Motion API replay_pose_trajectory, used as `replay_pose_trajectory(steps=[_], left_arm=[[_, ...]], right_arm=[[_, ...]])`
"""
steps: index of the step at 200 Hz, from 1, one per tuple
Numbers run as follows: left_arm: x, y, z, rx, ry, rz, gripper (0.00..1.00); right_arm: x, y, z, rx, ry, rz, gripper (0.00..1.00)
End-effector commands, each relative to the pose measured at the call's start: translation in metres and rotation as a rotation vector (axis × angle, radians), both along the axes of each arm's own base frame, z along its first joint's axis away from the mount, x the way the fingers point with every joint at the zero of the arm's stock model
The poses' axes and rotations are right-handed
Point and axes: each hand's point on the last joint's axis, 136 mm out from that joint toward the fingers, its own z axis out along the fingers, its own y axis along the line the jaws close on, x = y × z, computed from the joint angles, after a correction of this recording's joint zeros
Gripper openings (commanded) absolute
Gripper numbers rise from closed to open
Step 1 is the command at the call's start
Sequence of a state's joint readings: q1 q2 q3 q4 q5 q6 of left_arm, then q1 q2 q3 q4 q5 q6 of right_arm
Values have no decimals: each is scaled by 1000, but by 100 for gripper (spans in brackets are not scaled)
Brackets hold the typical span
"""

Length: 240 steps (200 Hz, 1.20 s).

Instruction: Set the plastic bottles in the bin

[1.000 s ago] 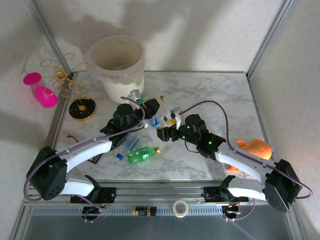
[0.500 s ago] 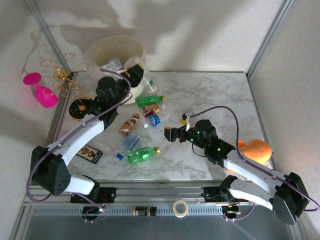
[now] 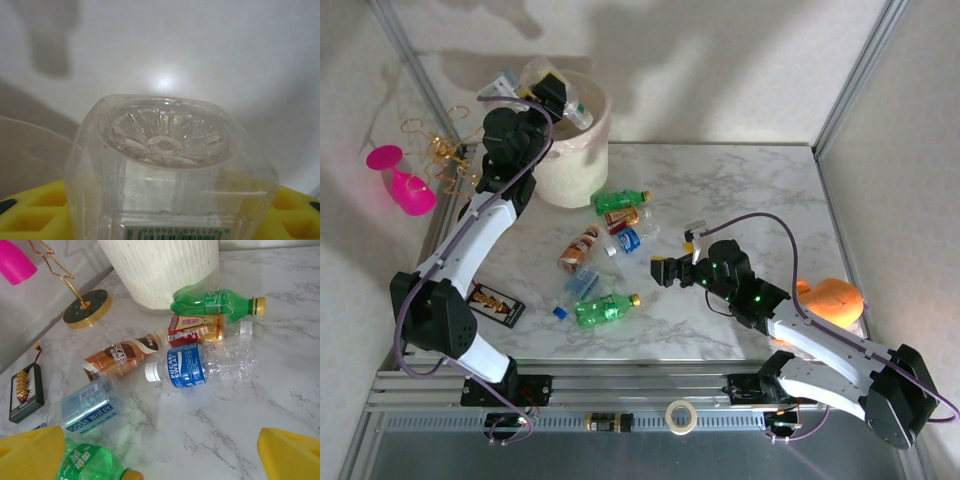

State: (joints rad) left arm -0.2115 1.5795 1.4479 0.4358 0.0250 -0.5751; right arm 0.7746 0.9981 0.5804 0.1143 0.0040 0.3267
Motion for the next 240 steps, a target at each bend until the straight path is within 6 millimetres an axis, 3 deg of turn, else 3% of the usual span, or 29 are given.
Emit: replay_pose_trajectory(steps=[1,23,63,107,114,154,190,222,240], left_arm=[[11,23,9,-17,-28,82,43],[28,30,-8,6,20,108,44],[57,24,-38,87,140,94,50],[64,22,-43,102,175,87,98],[62,22,-40,105,170,87,100],[45,22,-15,102,124,73,100],[14,9,12,57,49,-24,100],[-25,-5,18,21,-5,-96,100],[-49,-12,7,0,-10,-122,100]], right_arm=[[4,-4,4,-3,1,-30,99],[4,-2,1,-14,16,-21,99],[4,3,-6,-28,41,3,99],[4,5,-11,-42,58,7,99],[5,5,-11,-41,55,6,99],[5,12,-15,-44,55,35,99],[1,25,-24,-26,48,109,99],[-7,41,-31,-30,58,198,99],[-17,54,-37,-61,44,274,99]])
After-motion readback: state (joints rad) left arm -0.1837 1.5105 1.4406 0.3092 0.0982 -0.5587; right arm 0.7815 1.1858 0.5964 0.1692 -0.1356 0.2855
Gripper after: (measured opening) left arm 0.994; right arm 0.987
